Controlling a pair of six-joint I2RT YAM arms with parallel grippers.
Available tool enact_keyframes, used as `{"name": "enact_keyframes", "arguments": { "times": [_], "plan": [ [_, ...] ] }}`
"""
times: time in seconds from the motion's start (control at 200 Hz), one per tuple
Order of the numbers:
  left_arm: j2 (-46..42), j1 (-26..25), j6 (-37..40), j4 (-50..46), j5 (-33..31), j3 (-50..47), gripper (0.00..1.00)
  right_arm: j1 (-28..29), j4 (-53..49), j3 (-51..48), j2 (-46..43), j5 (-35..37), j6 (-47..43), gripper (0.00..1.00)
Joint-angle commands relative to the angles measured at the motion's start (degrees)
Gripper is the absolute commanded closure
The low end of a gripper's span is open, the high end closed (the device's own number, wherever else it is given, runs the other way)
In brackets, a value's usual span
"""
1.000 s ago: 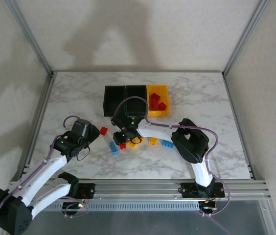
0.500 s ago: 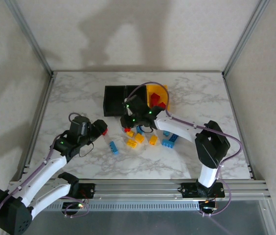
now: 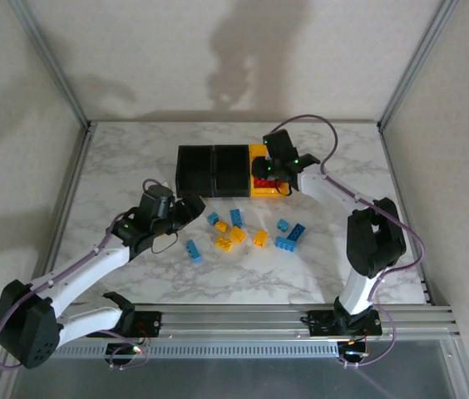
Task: Sort the legos into containers by color
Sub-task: Place the lego in the container.
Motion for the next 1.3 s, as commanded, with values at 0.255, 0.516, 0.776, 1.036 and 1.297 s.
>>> {"name": "enact_keyframes", "arguments": {
  "times": [0.255,0.516,0.776,1.036,1.297],
  "plan": [
    [2.6,-1.6,0.6,1.4,-1.8,2.7,0.31,-5.8,0.1,17.4,15.6,8.0,-2.1,0.68],
    [0.5,-1.6,0.6,-1.1,-4.2,1.2,0.31,-6.3,-2.0,24.4,22.1,12.5,-3.0,0.65],
    [0.3,-1.4,0.5,-2.5,-5.4,0.5,0.31,-6.2,-2.6,25.7,23.2,13.8,-3.5,0.54],
    [-0.8,-1.1,-1.2,-5.9,-9.5,0.2,0.31,-5.2,-2.3,23.9,16.8,11.7,-3.9,0.52],
    [-1.4,2.1,-1.9,-13.1,-15.3,-0.3,0.28,-0.9,3.9,6.9,0.3,2.0,-3.3,0.49]
  ]
}}
